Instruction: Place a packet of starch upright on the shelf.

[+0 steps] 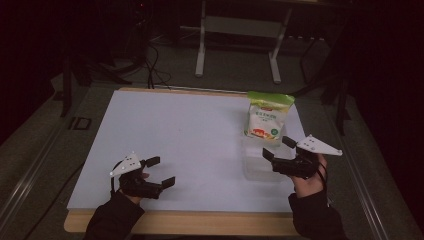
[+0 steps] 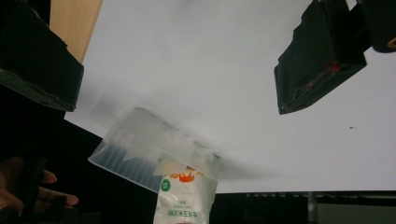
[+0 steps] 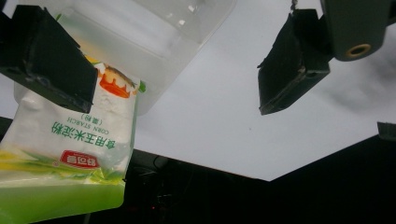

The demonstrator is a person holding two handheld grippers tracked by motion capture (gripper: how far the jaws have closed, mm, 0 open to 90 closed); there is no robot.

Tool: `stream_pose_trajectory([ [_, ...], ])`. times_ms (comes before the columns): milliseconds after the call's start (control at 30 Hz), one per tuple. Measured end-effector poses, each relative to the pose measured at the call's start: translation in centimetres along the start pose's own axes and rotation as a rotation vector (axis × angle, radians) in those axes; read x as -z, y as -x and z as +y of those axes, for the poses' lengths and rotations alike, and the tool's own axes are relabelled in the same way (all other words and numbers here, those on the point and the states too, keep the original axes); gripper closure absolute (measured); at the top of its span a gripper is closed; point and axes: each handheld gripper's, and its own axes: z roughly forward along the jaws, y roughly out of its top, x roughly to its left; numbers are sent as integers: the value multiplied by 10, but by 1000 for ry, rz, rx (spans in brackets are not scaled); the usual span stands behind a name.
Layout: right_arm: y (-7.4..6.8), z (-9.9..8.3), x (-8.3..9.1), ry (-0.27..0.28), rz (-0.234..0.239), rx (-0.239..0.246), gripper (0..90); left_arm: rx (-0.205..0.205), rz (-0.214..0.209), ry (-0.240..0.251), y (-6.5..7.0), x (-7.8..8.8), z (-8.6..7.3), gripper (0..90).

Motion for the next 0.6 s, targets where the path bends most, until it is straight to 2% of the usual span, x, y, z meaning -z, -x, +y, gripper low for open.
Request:
stream_pose_trajectory([
  [100, -6, -4, 2, 6, -23, 34, 118, -4, -2, 0, 1, 0, 0, 19],
  [467, -18, -26, 8, -15, -34, 40, 118, -17, 0, -9, 1, 0, -1, 19],
  [600, -25, -31, 12, -5, -37, 62, 118, -21, 1, -13, 2, 0, -1, 19],
])
